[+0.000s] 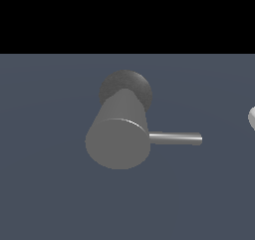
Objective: Turn on the faucet by rotating a designated handle.
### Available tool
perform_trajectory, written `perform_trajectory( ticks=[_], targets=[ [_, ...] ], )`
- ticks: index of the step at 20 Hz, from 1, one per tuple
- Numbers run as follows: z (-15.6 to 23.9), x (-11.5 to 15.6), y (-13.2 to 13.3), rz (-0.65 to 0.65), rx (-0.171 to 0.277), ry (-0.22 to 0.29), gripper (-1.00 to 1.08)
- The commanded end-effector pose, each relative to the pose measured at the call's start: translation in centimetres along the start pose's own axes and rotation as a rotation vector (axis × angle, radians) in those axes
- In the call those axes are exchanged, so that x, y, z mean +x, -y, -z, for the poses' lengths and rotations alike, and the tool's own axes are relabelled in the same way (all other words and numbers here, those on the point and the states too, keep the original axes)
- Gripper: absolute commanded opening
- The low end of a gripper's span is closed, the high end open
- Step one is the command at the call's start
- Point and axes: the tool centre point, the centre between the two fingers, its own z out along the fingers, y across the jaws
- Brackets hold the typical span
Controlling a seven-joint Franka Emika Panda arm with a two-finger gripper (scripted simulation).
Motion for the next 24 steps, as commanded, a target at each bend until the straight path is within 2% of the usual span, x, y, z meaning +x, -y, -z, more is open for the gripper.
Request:
perform_trajectory(
  ticks=[1,7,12,19,24],
  targets=[
    [1.0,1.6,-2.5,-0.075,-0.002,-0.058,-1.00],
    [2.9,3.7,-7.3,-0.205,-0.016,-0.156,-1.00],
    [3.8,4.4,-9.8,-0.270,-0.029,-0.202,-1.00],
    [4.9,5.3,-10.9,-0.306,-0.027,-0.252,-1.00],
    [5.0,5.4,-10.8,-0.305,-0.025,-0.257,-1.00]
  ],
)
